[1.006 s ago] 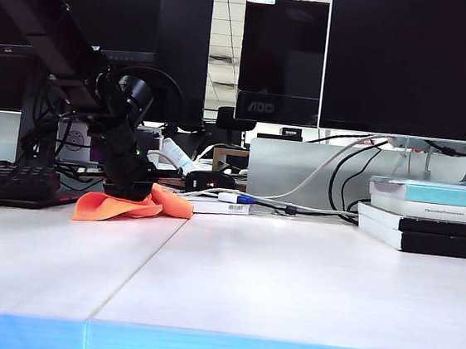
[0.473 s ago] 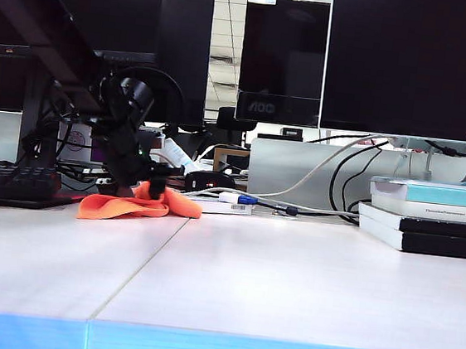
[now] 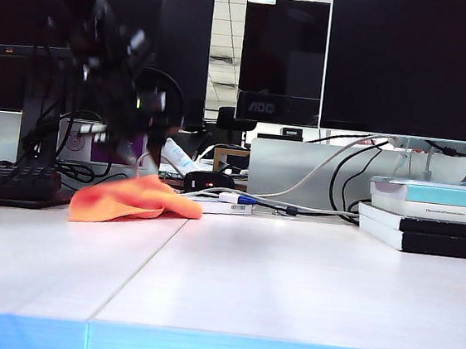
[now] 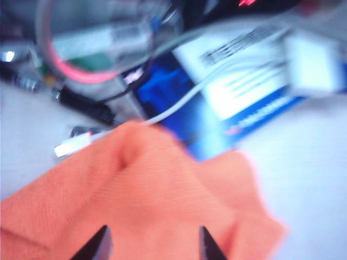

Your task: Wipe the table from back to front using the rag.

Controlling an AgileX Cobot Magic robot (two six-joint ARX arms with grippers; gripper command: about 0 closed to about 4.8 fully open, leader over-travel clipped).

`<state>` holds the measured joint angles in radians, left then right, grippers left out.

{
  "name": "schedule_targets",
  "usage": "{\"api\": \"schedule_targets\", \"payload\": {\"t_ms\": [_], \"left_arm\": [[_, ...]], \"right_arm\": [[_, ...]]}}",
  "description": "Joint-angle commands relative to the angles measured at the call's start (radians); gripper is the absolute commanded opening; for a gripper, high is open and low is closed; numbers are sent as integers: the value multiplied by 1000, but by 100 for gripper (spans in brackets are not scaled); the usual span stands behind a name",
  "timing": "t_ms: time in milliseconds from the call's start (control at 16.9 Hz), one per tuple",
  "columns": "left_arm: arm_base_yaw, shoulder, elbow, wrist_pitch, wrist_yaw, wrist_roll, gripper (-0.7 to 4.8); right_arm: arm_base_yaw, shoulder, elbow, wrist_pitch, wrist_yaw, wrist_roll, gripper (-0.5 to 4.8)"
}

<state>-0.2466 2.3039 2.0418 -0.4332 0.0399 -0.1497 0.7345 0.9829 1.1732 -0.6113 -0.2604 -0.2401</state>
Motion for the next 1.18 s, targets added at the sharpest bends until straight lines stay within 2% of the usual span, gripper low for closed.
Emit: {"api": "schedule_targets", "payload": {"t_ms": [59,355,414,533,592,947,1184], "left_arm": [[-1,-51,3,-64,24,-1,213],[-1,-149,3,-131,64,0,203],[-1,-183,3,-142,97,1,125],[-1,-226,3,-170,122,1,14],[-2,-241,3,-188,122,2,3],[-3,-301,2,-375,193,11,-3],[-17,-337,2,-480,210,91,-3]], "right_arm": [[2,-1,4,10,2,5,-1],[2,-2,4,57,31,5,-1],[2,-2,4,77,52,5,-1],[2,-2,4,105,60,5,-1],[2,-3,4,115,60,5,-1],[2,-5,5,153,60,5,-1],[2,-5,5,154,63,4,-1]]}}
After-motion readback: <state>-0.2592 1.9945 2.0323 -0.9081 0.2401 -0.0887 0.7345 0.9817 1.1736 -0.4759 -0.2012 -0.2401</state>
